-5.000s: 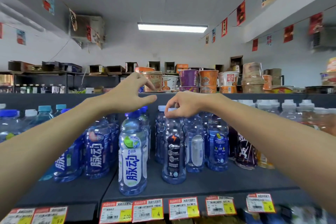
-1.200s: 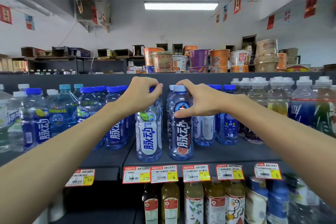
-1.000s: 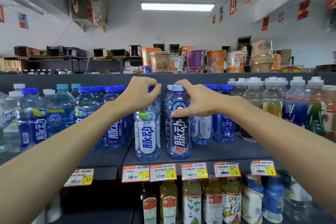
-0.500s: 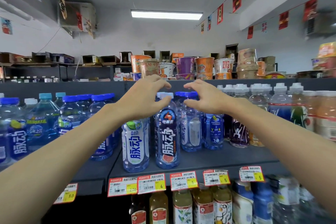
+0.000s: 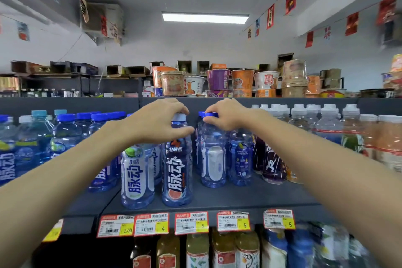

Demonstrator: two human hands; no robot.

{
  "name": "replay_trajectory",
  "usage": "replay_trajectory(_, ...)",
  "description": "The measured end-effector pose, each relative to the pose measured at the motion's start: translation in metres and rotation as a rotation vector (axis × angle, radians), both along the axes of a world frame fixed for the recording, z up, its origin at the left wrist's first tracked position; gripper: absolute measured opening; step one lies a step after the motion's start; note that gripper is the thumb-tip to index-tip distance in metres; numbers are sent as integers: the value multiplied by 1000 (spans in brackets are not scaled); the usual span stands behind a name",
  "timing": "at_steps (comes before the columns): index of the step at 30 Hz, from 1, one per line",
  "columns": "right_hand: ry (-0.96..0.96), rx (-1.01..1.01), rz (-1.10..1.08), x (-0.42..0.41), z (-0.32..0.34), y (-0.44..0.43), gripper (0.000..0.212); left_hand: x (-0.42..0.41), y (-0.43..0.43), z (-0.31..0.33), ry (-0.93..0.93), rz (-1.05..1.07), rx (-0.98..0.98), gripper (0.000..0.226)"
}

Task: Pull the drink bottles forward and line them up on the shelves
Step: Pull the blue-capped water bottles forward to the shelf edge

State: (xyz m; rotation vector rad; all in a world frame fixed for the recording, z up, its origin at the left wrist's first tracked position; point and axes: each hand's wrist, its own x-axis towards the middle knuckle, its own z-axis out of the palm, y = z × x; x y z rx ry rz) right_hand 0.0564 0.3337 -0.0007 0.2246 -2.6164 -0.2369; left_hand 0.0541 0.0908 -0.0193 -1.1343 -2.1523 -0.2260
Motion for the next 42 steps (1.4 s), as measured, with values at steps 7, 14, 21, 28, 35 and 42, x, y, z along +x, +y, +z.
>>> replay_trajectory(7,-100,-125,153,32,10,29,33,9,32,21,46,3,77,39)
replay_trajectory(14,-83,-156,149,58,10,51,40,0,100,42,55,149,-92,31)
replay_trajectory(21,-41,-233,173,59,2,52,44,-39,143,51,-158,478,-434,68)
replay_trajectory(28,-24,-250,175,54,-6,55,37,-66,152,45,-259,491,-429,50)
replay_trajectory(35,-29,-239,190,54,-5,57,30,-69,152,39,-261,438,-343,36)
replay_trajectory(42,-44,-251,191,53,-7,54,27,-69,147,46,-181,451,-365,55)
